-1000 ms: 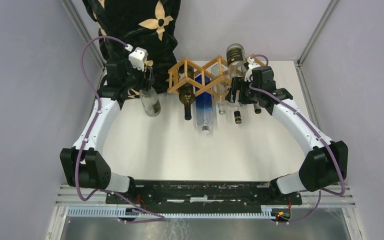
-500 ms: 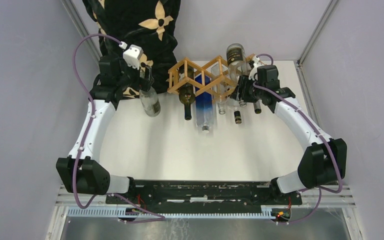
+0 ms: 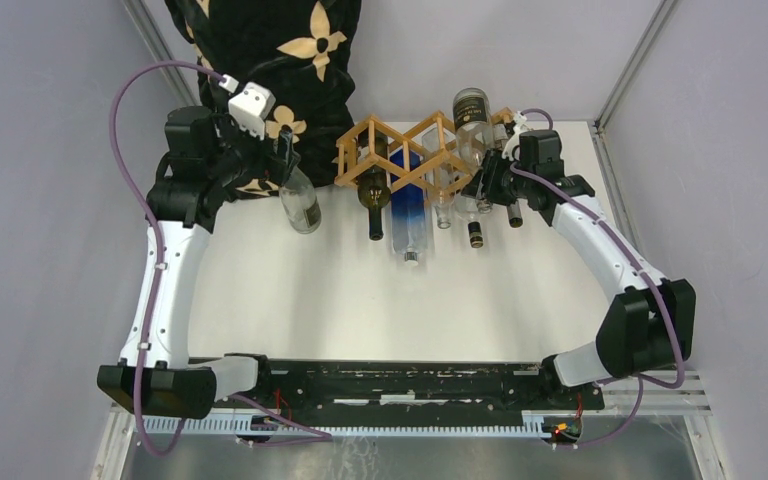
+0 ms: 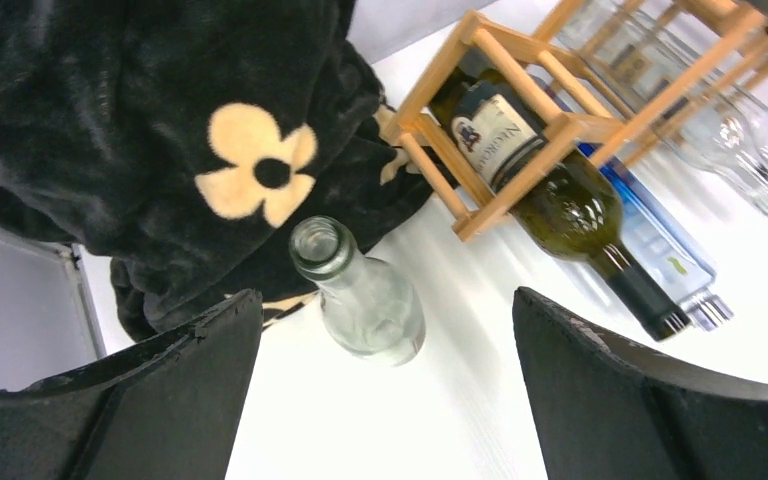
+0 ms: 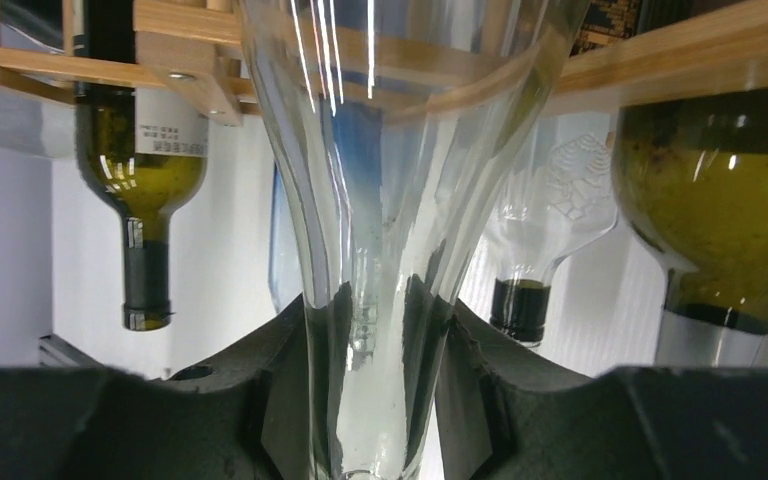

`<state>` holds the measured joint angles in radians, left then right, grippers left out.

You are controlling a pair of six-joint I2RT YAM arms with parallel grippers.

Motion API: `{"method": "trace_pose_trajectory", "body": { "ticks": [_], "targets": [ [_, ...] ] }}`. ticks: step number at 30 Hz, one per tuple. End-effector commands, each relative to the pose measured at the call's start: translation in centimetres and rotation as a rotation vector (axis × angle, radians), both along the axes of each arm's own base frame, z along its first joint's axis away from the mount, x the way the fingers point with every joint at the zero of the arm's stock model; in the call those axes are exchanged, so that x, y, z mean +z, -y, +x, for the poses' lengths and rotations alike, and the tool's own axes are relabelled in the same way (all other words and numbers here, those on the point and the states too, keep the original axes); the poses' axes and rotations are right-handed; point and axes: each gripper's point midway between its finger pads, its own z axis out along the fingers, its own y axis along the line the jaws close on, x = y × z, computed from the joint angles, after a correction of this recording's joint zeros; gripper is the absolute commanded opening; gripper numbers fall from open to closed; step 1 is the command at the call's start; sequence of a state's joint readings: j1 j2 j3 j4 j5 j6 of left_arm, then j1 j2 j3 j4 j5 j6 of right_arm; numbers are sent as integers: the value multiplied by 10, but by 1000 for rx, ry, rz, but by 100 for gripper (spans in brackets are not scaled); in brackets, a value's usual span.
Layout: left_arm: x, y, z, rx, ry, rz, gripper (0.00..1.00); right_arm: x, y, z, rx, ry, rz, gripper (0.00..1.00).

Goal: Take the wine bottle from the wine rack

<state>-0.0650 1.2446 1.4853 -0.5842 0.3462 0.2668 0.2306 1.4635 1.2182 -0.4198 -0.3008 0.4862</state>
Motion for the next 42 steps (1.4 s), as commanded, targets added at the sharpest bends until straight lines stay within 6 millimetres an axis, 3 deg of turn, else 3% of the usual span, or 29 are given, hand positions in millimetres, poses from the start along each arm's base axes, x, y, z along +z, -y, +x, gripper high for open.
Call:
{"method": "trace_pose_trajectory", "body": {
  "ticks": [1, 4, 8, 13, 18, 25, 35, 42],
  "targets": [
    [8, 16, -28, -159, 26, 40, 100, 106, -28, -8, 120, 289, 184, 0],
    [-4, 29, -50, -269, 16, 53, 100, 142, -38, -22, 165, 366, 265, 0],
    [-22, 35, -69, -352, 9, 89, 100, 175, -56, -44, 244, 427, 332, 0],
    [-36, 36, -82, -401, -3, 135, 100, 201, -82, -75, 340, 459, 449, 0],
    [-34, 37, -95, -457, 67, 198, 100, 214, -112, -104, 438, 467, 521, 0],
    [-42, 38, -124, -617, 221, 408, 100, 196, -158, -140, 575, 395, 511, 0],
    [-58, 31, -149, -738, 488, 733, 100, 145, -199, -192, 731, 276, 394, 0],
    [-75, 35, -159, -814, 617, 854, 100, 125, -229, -230, 839, 210, 350, 0]
  ]
}}
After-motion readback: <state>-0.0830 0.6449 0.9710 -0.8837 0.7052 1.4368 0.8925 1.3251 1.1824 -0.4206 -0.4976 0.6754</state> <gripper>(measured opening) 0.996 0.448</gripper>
